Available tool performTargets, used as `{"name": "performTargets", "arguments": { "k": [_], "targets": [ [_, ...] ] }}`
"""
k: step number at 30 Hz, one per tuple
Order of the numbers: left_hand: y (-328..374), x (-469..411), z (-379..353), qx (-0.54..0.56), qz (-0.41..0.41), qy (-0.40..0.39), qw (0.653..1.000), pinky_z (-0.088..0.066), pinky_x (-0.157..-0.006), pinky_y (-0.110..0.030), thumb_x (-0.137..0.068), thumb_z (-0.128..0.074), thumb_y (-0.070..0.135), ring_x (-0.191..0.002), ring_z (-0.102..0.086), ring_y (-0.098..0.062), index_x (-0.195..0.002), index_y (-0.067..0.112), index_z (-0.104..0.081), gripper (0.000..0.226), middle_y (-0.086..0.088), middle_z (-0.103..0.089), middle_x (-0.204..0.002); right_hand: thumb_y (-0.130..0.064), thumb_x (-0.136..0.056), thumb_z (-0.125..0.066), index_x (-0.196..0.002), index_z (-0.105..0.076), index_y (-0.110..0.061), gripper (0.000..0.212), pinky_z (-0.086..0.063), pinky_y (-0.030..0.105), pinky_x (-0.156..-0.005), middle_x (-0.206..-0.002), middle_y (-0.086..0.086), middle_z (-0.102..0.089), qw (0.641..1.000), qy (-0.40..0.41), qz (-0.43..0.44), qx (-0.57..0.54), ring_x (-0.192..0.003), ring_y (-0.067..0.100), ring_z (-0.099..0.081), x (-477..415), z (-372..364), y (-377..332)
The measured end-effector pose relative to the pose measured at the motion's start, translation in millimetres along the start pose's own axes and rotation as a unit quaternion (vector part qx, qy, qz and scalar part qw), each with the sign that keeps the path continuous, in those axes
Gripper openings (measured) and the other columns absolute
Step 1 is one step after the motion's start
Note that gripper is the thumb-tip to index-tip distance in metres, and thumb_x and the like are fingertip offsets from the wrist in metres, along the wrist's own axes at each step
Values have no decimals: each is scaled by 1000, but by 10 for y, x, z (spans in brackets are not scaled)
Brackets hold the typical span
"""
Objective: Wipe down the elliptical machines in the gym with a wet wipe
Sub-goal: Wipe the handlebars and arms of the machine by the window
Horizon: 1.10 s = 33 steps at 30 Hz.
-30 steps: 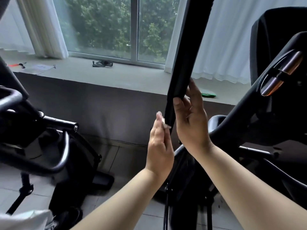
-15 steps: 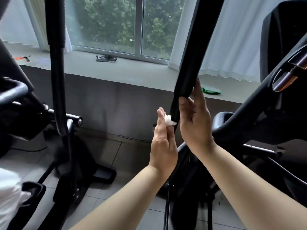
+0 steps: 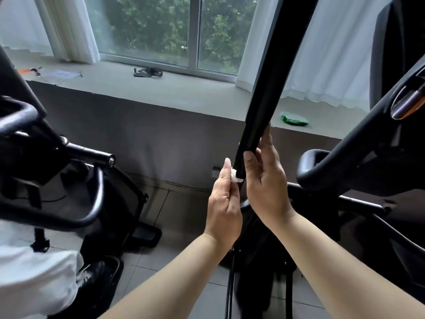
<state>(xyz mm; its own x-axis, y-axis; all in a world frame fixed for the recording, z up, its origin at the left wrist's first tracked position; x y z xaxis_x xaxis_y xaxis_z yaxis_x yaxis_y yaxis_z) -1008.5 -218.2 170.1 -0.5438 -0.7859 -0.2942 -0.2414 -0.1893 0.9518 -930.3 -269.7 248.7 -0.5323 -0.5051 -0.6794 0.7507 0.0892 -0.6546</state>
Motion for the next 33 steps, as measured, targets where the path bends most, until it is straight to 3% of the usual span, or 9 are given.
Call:
{"name": "performTargets", "arguments": {
  "k": [3, 7, 14, 16, 20, 25, 27, 31, 33],
  "targets": [
    [-263, 123, 35, 17, 54, 19, 998, -28, -121, -22, -100, -41, 19, -144, -35, 5, -155, 18, -41, 55, 17, -45, -153, -21, -105, -50, -161, -21, -14, 64, -47, 43, -107, -147, 2, -47, 1000, -10, 0, 6, -128, 21, -58, 50, -5, 24],
    [-522, 174, 97, 63, 134, 2, 989, -32, -122, -47, -93, -43, 16, -144, -44, -13, -146, 22, -55, 55, 4, -57, -148, -17, -105, -50, -160, -21, -12, 63, -47, 42, -108, -141, 2, -50, 1000, -23, -6, -4, -124, 16, -59, 94, -12, 68],
    [-297, 181, 59, 103, 102, 46, 988, -34, -118, -21, -94, -43, 7, -141, -43, 1, -148, 19, -51, 56, 9, -53, -150, -13, -105, -50, -159, -24, -14, 60, -48, 37, -107, -136, 3, -54, 999, -26, -24, -9, -122, 11, -60, 226, -53, 181],
    [-481, 240, 51, 101, 128, 48, 985, -32, -121, -27, -95, -41, 1, -143, -42, -1, -148, 20, -50, 57, 9, -52, -151, -15, -105, -50, -160, -23, -15, 60, -46, 44, -109, -141, 8, -53, 999, -27, -32, -14, -128, 18, -57, 287, -87, 223],
    [-652, 257, 39, 100, 181, 22, 978, -34, -121, -52, -83, -39, 5, -142, -46, -27, -142, 12, -58, 62, -8, -60, -144, -20, -107, -48, -162, -19, -22, 62, -43, 52, -111, -147, 6, -50, 997, -52, -54, -11, -136, 23, -51, 356, -103, 306],
    [-509, 254, 20, 114, 151, 75, 979, -34, -122, -38, -96, -38, -1, -141, -45, -1, -148, 19, -52, 58, 11, -54, -149, -25, -106, -46, -161, -20, -23, 61, -45, 54, -108, -140, 0, -55, 997, -50, -58, -11, -132, 22, -54, 393, -114, 358],
    [-570, 280, -1, 106, 157, 70, 979, -34, -121, -44, -94, -39, 5, -142, -45, -7, -149, 20, -52, 58, 7, -55, -149, -26, -106, -46, -161, -19, -25, 60, -44, 54, -109, -143, 0, -54, 997, -50, -61, -17, -134, 25, -52, 419, -129, 369],
    [-668, 233, -4, 112, 169, 35, 979, -38, -116, -59, -84, -40, 6, -131, -56, -32, -130, 8, -64, 52, -15, -67, -131, -29, -106, -45, -157, -17, -35, 59, -43, 53, -111, -144, 4, -55, 996, -60, -58, -15, -136, 27, -50, 462, -144, 381],
    [-600, 221, 19, 136, 152, 38, 978, -36, -120, -50, -89, -42, 10, -139, -50, -23, -143, 11, -57, 56, -5, -61, -142, -29, -106, -44, -157, -17, -37, 58, -43, 53, -111, -143, 3, -56, 996, -65, -59, -17, -135, 26, -52, 469, -135, 395]
  ]
}}
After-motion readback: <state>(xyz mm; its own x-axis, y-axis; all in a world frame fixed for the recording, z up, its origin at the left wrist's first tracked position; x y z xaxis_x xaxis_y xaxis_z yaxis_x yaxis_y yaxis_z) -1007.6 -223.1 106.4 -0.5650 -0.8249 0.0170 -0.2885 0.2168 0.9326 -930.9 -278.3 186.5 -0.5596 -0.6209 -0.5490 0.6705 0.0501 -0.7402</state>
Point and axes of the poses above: each hand's wrist, its own x-axis away from the middle knuckle, its own z-axis out of the back of the hand, y = z × x, the point moved 4 cm from there along -x, towards the middle knuckle
